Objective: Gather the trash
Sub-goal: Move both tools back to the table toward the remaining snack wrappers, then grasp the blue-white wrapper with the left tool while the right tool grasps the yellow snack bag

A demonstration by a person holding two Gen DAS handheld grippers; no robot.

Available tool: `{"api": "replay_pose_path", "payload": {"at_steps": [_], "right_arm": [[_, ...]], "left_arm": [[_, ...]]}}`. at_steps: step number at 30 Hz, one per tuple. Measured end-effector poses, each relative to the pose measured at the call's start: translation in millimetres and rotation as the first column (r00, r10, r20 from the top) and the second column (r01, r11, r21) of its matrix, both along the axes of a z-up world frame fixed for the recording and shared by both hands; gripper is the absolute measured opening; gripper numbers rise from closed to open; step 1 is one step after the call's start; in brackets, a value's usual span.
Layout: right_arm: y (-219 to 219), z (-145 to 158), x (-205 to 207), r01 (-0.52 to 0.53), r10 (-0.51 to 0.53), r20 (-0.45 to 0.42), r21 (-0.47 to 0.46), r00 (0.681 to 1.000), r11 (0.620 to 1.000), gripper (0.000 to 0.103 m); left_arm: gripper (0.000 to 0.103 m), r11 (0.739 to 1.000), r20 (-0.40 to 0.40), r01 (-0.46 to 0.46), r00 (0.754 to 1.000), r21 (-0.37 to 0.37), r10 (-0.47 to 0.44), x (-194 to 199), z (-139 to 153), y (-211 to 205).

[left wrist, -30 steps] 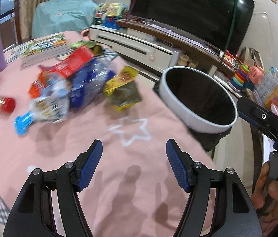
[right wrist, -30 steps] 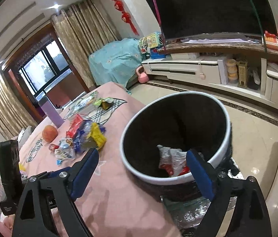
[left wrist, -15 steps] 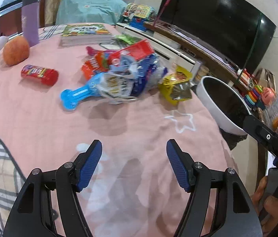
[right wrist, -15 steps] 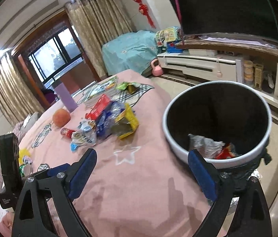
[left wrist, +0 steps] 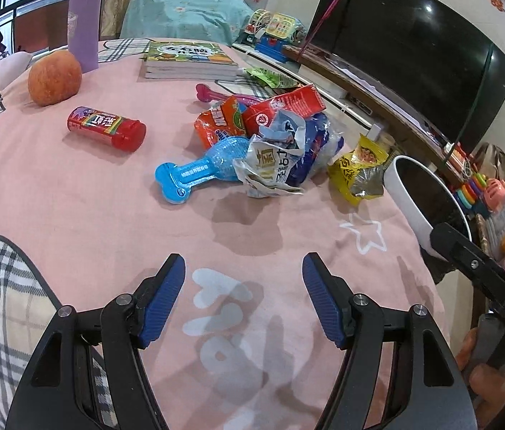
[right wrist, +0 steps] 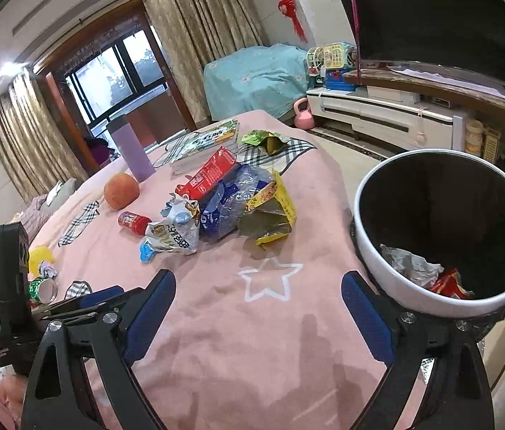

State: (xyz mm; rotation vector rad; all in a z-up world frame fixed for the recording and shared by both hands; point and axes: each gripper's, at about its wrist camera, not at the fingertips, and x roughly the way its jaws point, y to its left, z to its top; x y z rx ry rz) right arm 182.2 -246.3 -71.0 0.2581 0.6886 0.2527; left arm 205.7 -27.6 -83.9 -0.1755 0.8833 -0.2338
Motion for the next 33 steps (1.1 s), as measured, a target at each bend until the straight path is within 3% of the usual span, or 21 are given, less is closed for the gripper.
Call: {"api": "replay_pose_path", "payload": {"at_steps": [14,21,30,33], "right_arm": [[9,-11,28,-0.023,0.023,-0.028,-0.017,0.999,1.000,0.095],[10,-10,50,-0.035,0.035,-0.014,-0.030,0.999,0.999,0.093],[11,-21,82,-0.035,0.032,-0.071,-0.037,0.997,0.999,0.072],[14,-24,88,-0.050,0.047,-0.092,-0.029,0.995,0.998,0.051]], "left_arm": [[0.070,1.000,-0.006,0.004,1.000,0.007,-0.004,25,-1,-1],[0.070,0.999,-0.009,-0.008,1.000,-0.044,0.007,46,3,2],[0.069,0.997,0.010,0.026,1.000,-0.070,-0.025,65,2,-6],[0.046,0.995,0.015,0.067,0.998,-0.077,-0.066,66,2,-13]]}}
